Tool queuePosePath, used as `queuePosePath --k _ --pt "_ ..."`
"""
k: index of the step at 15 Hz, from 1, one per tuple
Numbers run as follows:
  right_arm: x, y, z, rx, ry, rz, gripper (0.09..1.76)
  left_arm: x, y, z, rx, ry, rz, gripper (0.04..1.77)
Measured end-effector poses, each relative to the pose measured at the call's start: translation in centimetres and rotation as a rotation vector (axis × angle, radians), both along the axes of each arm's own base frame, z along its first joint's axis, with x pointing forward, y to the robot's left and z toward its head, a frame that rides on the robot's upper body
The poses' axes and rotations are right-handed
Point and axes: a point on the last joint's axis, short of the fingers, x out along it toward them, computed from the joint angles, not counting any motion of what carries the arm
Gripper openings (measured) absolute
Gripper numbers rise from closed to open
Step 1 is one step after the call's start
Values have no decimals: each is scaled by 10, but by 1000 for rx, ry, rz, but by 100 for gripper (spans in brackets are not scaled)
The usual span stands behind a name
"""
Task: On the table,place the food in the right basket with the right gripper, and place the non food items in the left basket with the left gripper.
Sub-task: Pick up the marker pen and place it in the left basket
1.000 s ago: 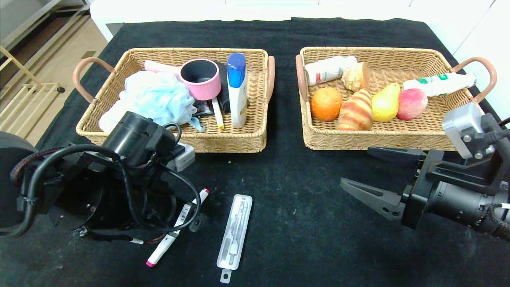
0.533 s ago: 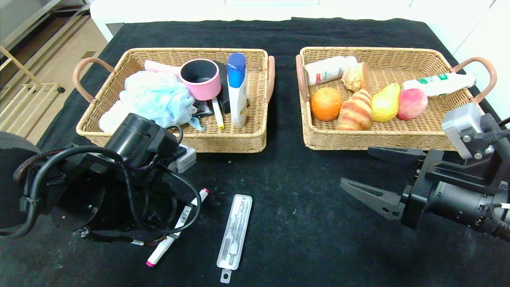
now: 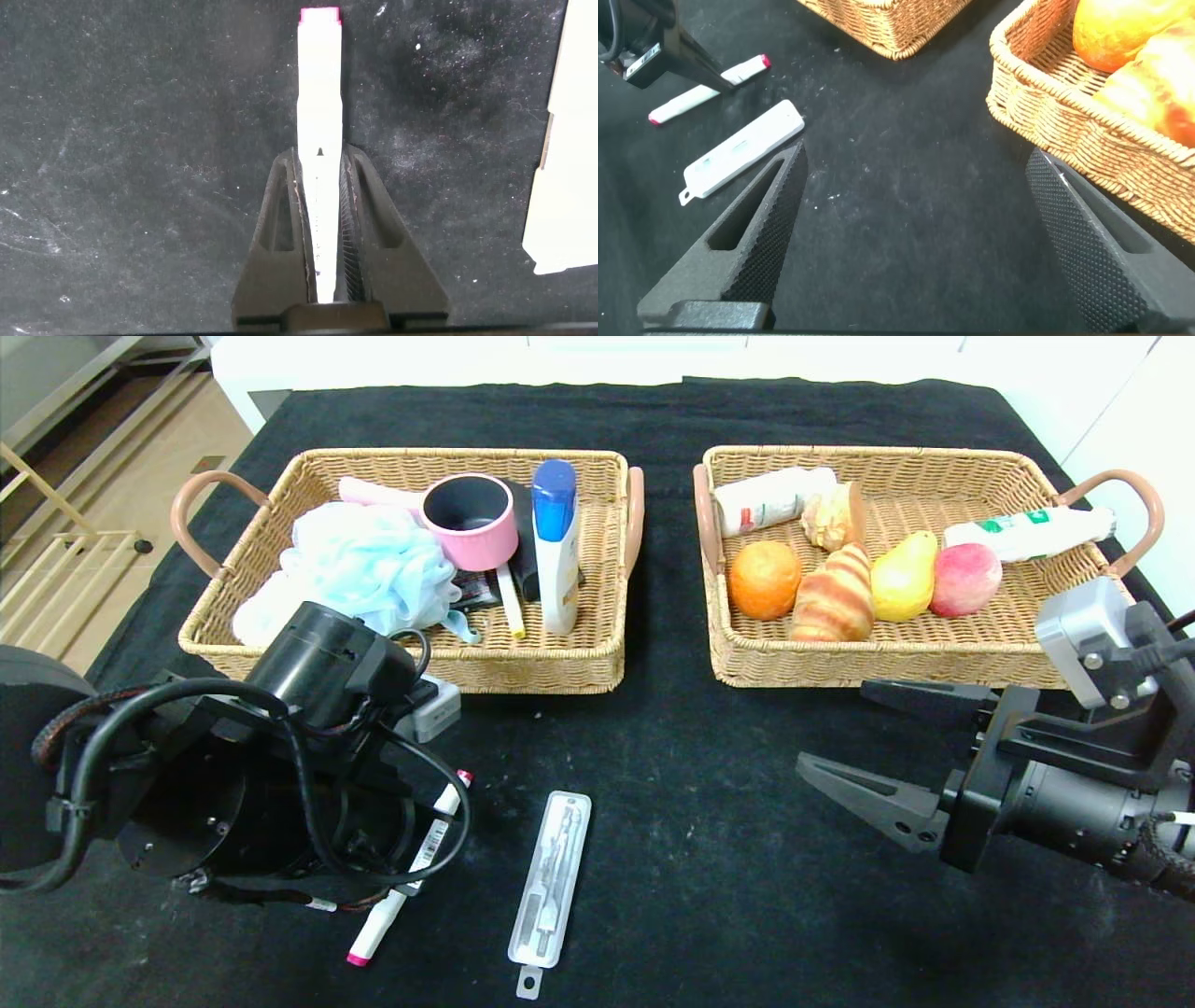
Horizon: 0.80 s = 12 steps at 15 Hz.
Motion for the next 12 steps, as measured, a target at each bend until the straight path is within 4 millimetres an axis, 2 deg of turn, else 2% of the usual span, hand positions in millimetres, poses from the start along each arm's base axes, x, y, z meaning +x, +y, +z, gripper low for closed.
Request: queuePosePath --k 6,12 --pt "0 0 0 -1 -1 0 171 0 0 3 -5 -11 -2 27" --pt "0 0 0 -2 0 1 171 -11 4 28 -60 -96 -1 27"
